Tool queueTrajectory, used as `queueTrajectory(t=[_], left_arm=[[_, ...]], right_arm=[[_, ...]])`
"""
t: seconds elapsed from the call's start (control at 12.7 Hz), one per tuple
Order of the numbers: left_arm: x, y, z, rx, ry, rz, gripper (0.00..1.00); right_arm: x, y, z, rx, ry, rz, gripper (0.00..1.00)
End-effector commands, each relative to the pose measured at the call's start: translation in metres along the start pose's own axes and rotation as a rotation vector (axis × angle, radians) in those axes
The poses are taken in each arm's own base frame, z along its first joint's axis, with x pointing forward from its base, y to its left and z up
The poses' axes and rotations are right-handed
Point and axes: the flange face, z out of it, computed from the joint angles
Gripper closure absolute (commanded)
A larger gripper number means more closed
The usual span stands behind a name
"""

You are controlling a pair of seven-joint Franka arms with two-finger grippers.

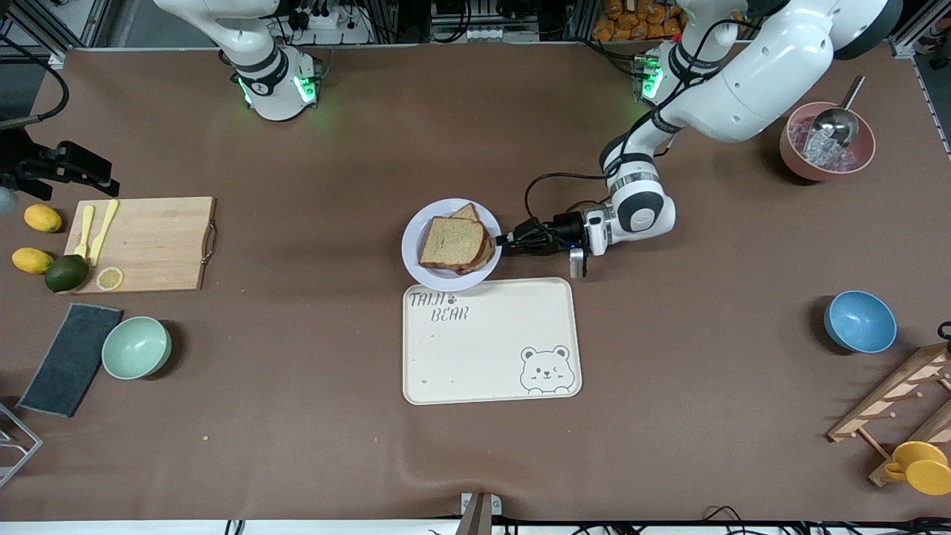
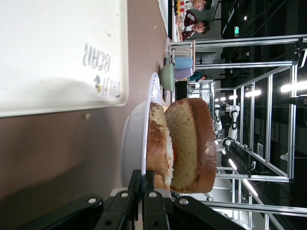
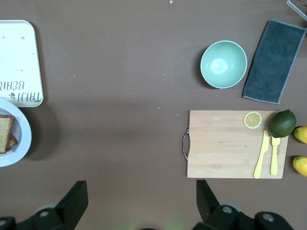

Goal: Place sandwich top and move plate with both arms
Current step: 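Slide the plate with the left gripper onto the bear tray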

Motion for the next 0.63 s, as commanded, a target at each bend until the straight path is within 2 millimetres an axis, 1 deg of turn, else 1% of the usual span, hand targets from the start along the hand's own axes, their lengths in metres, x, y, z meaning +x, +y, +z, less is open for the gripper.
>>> queueTrajectory(t=[0.0, 0.24, 0.31, 0.39, 0.47, 0.55], left_arm=[[0.005, 0.037, -0.011, 0.001, 0.028, -0.025, 1.00], [0.038, 0.049, -0.039, -0.009, 0.093, -0.036, 1.00], [0.044, 0.052, -0.046, -0.009, 0.108, -0.031, 1.00], [0.055, 0.052, -0.058, -0.010, 0.137, -0.030, 1.00], [0.065, 0.055, -0.065, -0.017, 0.157, -0.026, 1.00], [0.069, 0.055, -0.067, -0.018, 0.166, -0.024, 1.00]], right_arm=[[-0.002, 0.001, 0.000, 0.000, 0.008, -0.006, 0.00], [-0.002, 0.001, 0.000, 0.000, 0.009, -0.006, 0.00], [-0.002, 0.001, 0.000, 0.000, 0.008, -0.006, 0.00], [-0.002, 0.001, 0.000, 0.000, 0.008, -0.006, 0.00], [-0.002, 0.001, 0.000, 0.000, 0.009, -0.006, 0.00], [-0.002, 0.001, 0.000, 0.000, 0.009, -0.006, 0.00]])
